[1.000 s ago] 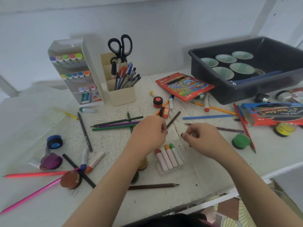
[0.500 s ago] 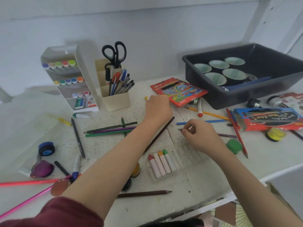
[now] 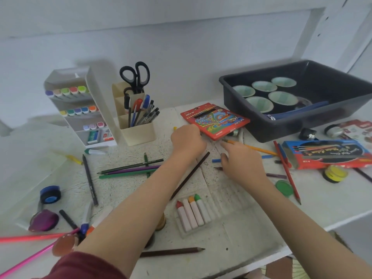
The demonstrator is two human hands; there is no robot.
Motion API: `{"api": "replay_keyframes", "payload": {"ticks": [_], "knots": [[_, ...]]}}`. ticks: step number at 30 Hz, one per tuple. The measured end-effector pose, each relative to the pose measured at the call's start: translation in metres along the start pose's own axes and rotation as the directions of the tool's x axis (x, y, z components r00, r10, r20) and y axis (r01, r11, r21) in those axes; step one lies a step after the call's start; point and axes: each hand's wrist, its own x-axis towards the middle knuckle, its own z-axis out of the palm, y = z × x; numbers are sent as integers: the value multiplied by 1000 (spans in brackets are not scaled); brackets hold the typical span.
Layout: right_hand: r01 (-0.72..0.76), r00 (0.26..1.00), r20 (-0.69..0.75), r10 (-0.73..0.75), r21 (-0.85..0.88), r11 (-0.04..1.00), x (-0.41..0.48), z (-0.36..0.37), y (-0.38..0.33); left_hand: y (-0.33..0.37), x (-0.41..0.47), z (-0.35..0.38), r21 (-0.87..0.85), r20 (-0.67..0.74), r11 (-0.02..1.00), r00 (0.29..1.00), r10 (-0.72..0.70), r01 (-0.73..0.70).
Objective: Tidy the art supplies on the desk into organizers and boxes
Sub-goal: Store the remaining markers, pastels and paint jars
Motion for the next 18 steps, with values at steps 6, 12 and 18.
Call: {"api": "replay_keyframes", "payload": {"ticks": [6, 12, 18], "knots": [[4, 1000, 27, 3, -254, 967, 27, 13, -13, -15, -16, -21, -51, 11, 999, 1000, -13, 13], [-188, 973, -144, 182, -26, 982, 37, 28, -20, -41, -36, -34, -124, 39, 989, 996, -79, 83], [-228, 957, -164, 241, 92, 969, 39, 27, -16, -61, -52, -43, -295, 5, 949, 994, -113, 109]]}}
